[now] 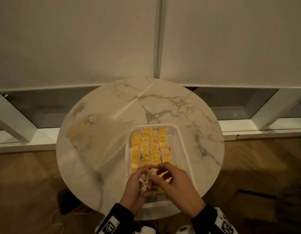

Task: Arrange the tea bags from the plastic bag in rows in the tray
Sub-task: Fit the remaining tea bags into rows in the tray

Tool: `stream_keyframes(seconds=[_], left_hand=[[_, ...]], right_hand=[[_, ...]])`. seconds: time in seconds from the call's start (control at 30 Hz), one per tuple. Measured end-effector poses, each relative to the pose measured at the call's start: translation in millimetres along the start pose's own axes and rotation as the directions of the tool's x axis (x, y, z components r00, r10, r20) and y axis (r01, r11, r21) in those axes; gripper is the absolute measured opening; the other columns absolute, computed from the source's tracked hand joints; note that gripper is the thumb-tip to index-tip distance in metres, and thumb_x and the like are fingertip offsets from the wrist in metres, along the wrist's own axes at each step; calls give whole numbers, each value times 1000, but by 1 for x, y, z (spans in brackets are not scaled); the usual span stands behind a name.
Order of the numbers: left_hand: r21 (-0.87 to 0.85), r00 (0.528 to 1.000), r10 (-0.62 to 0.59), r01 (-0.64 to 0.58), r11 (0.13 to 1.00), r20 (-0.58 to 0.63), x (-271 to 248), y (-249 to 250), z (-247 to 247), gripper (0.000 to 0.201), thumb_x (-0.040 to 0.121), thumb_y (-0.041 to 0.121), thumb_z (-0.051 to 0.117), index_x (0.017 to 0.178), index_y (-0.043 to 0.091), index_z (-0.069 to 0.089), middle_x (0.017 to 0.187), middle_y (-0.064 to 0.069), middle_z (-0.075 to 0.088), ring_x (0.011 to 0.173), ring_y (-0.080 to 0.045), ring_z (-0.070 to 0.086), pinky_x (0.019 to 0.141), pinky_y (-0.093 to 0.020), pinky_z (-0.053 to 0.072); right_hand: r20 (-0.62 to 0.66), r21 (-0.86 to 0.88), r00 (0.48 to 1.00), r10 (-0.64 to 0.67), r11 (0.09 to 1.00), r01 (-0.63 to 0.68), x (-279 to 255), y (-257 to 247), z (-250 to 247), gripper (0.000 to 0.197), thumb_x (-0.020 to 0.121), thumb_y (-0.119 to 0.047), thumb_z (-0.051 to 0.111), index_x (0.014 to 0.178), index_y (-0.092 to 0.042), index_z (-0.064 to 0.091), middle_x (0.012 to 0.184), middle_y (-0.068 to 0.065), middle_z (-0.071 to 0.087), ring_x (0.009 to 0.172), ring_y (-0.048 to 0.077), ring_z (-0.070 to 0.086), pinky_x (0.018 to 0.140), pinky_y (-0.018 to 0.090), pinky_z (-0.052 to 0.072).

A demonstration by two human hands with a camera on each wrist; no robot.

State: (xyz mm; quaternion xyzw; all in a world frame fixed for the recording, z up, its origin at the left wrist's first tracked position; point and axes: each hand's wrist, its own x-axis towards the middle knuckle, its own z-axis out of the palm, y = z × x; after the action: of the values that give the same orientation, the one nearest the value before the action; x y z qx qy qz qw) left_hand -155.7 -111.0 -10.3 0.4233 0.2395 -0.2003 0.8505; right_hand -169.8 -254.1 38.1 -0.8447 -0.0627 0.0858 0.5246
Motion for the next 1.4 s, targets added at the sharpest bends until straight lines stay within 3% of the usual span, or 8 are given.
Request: stream_keyframes(seconds=[0.23, 0.53, 0.73, 0.83, 1.07, 1.17, 1.27, 1.4], left_hand=[[43, 1000, -22, 22, 999, 6, 3, -3, 11, 23, 94, 20, 52, 81, 6, 64, 48, -7, 45, 34, -12, 40, 32, -15, 21], [-67, 1000, 11, -12, 998, -12, 17, 1, 28, 19, 84, 20, 58, 91, 4, 63, 59, -7, 56, 33, -10, 38, 30, -15, 20], [402, 945, 321, -320, 858, 68, 25, 17, 32, 17, 96, 17, 60, 93, 5, 71, 68, -12, 53, 40, -15, 38, 36, -21, 31], [536, 931, 293, -364, 761, 217, 28, 20, 44, 15, 94, 22, 64, 92, 9, 72, 59, -4, 47, 43, -13, 38, 38, -22, 33], [280, 958, 110, -186, 942, 266, 39, 27, 62, 15, 82, 20, 68, 74, 8, 64, 51, -4, 35, 31, -10, 26, 31, -18, 19], [167, 946, -9, -48, 985, 325, 43, 28, 64, 16, 84, 16, 68, 69, 13, 66, 52, -4, 33, 28, -9, 25, 30, -18, 16], [212, 937, -100, 29, 977, 336, 49, 26, 66, 17, 84, 21, 73, 75, 11, 63, 54, -3, 33, 29, -8, 25, 33, -21, 12], [253, 964, -165, 110, 961, 210, 58, 27, 63, 21, 83, 34, 65, 78, 14, 66, 56, 0, 38, 33, -8, 26, 35, -19, 11]], right_hand=[[-110, 47, 994, 5, 999, 0, 17, 17, -8, 9, 83, -12, 74, 78, -20, 72, 77, -10, 69, 71, 7, 62, 63, 12, 43], [-141, 395, 986, 91, 918, -29, 38, 25, -42, 7, 87, 2, 67, 79, 2, 68, 62, -2, 62, 55, 6, 54, 53, 18, 42], [-235, 399, 963, 131, 917, -27, 50, 39, -66, 8, 87, 2, 66, 79, 3, 66, 59, 5, 63, 54, 14, 60, 51, 25, 44], [-207, 466, 966, 153, 884, -40, 54, 41, -68, 8, 87, 3, 66, 79, 7, 65, 60, 9, 64, 55, 18, 63, 51, 27, 48], [-78, 609, 992, 98, 793, -31, 58, 37, -83, 25, 101, -8, 43, 102, 5, 65, 84, 18, 67, 62, 35, 68, 55, 32, 50], [51, 445, 997, -66, 895, 37, 68, 42, -95, 32, 97, 3, 50, 122, -11, 64, 104, 16, 64, 70, 34, 69, 62, 33, 49], [191, 302, 968, -161, 948, 98, 83, 46, -103, 22, 88, 1, 65, 109, -7, 70, 105, 13, 67, 75, 33, 68, 73, 37, 55], [229, 115, 964, -132, 987, 108, 106, 50, -116, 10, 84, -16, 77, 91, -9, 73, 88, 11, 71, 71, 22, 65, 69, 32, 53]])
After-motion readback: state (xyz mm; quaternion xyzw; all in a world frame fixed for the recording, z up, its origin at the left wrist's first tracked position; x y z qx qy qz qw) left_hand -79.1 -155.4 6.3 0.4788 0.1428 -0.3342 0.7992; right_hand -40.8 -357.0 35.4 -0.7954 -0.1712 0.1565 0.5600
